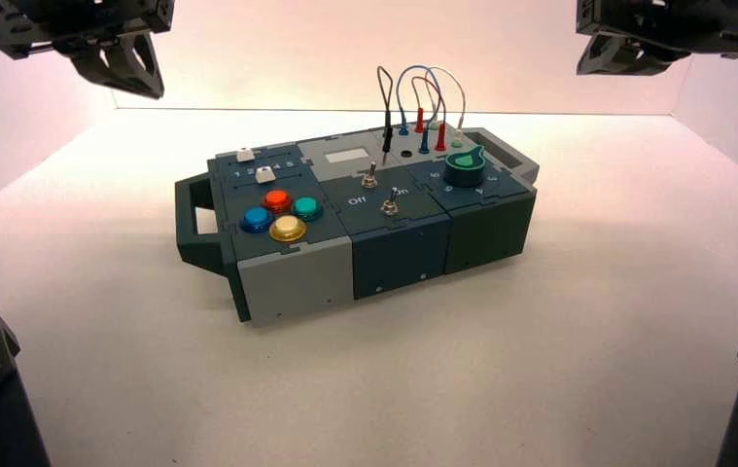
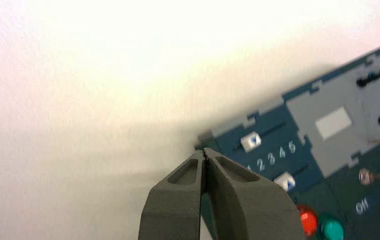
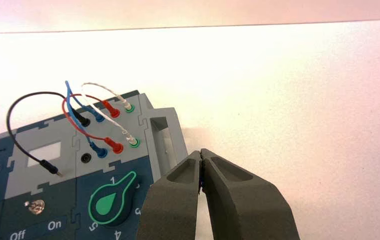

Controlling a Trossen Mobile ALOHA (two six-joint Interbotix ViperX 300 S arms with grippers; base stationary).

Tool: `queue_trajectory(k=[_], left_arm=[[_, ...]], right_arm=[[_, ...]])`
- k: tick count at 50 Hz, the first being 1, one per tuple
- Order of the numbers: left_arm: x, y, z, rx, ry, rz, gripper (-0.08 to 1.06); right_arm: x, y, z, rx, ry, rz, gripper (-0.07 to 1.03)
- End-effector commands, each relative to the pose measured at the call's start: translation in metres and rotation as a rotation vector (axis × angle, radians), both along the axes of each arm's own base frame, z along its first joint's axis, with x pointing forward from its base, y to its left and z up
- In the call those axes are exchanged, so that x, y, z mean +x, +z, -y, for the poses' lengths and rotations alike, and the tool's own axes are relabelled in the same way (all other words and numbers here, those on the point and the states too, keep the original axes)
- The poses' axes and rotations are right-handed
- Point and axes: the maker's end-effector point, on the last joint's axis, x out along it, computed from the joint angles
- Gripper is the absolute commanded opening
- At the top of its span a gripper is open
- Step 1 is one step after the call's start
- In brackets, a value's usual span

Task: Move the box to the right.

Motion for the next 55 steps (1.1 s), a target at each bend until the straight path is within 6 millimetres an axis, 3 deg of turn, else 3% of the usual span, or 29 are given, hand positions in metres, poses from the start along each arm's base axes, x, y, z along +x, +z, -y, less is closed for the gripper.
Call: queue_trajectory(k=[1, 9, 13, 24, 35, 48, 55], left_arm=[[-0.006, 0.001, 0.004, -0.012, -0.011, -0.041, -0.03], [-0.02, -0.003, 0.014, -0.014, -0.053, -0.086, -0.03], [-0.037, -0.003, 0.032, -0.029, -0.114, -0.091, -0.03], [-0.052, -0.005, 0.031, -0.055, -0.086, -0.095, -0.03], [-0.053, -0.007, 0.032, -0.054, -0.088, -0.103, -0.03], [-0.045, -0.052, 0.033, 0.005, -0.096, -0.258, -0.03], [-0.04, -0.06, 0.038, 0.016, -0.107, -0.271, -0.03]], right_arm=[[0.012, 0.007, -0.004, 0.003, 0.003, 0.012, -0.02], [0.018, 0.002, -0.008, 0.0, 0.01, -0.014, -0.02], [0.023, -0.003, -0.01, -0.007, 0.014, -0.03, -0.02], [0.028, -0.004, -0.011, -0.015, 0.016, -0.033, -0.02], [0.035, -0.005, -0.013, -0.02, 0.019, -0.038, -0.02], [0.048, -0.019, -0.017, -0.036, 0.028, -0.08, -0.02], [0.05, -0.02, -0.018, -0.042, 0.035, -0.083, -0.02]])
